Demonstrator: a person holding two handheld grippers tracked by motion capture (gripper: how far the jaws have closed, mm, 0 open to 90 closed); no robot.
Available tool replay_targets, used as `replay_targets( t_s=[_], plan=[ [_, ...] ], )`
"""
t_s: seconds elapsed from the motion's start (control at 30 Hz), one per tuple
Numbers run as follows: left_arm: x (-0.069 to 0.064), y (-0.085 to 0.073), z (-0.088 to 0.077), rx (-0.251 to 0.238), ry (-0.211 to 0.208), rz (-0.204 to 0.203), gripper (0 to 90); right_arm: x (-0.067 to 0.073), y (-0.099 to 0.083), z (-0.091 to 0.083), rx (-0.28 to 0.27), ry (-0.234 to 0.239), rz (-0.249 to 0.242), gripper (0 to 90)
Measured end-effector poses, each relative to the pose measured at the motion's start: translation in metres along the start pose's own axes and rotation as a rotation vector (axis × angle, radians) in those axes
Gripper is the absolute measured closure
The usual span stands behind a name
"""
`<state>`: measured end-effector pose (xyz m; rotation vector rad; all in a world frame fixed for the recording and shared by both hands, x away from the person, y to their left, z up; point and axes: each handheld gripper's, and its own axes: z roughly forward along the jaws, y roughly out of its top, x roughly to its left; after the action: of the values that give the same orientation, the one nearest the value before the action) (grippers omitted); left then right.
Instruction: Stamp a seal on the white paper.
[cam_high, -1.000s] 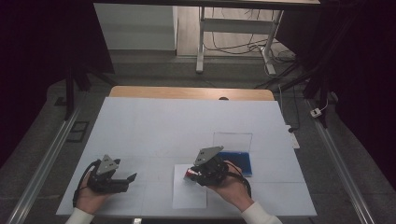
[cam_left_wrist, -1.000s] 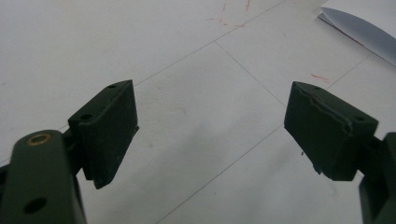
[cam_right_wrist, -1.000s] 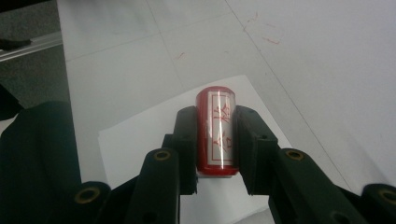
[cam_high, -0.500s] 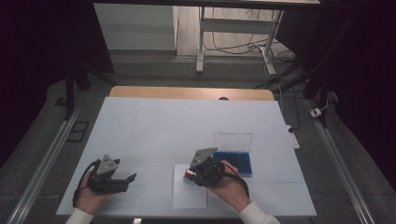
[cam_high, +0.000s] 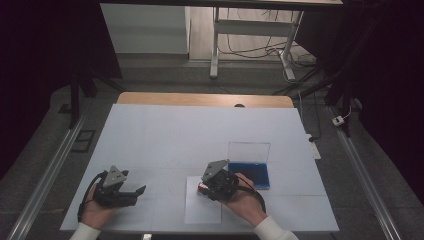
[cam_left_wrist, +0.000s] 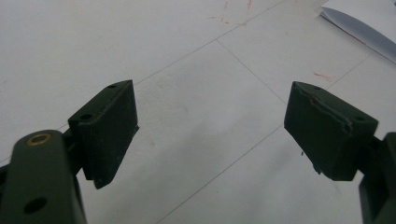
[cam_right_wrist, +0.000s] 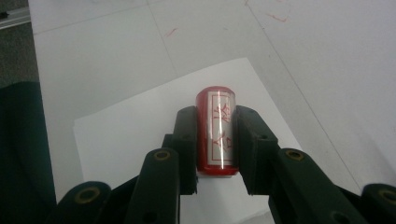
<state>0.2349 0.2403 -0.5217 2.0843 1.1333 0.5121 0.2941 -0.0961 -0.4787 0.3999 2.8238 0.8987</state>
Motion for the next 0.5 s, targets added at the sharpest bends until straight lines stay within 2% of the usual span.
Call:
replay_targets(
  t_s=[0.5],
  plan=[
    [0.0007,-0.0005,-0.0005,-0.001,0.001,-0.002,17.9,0.0004,-0.0026,0.0086,0.028,0.000,-0.017,70.3]
  ],
)
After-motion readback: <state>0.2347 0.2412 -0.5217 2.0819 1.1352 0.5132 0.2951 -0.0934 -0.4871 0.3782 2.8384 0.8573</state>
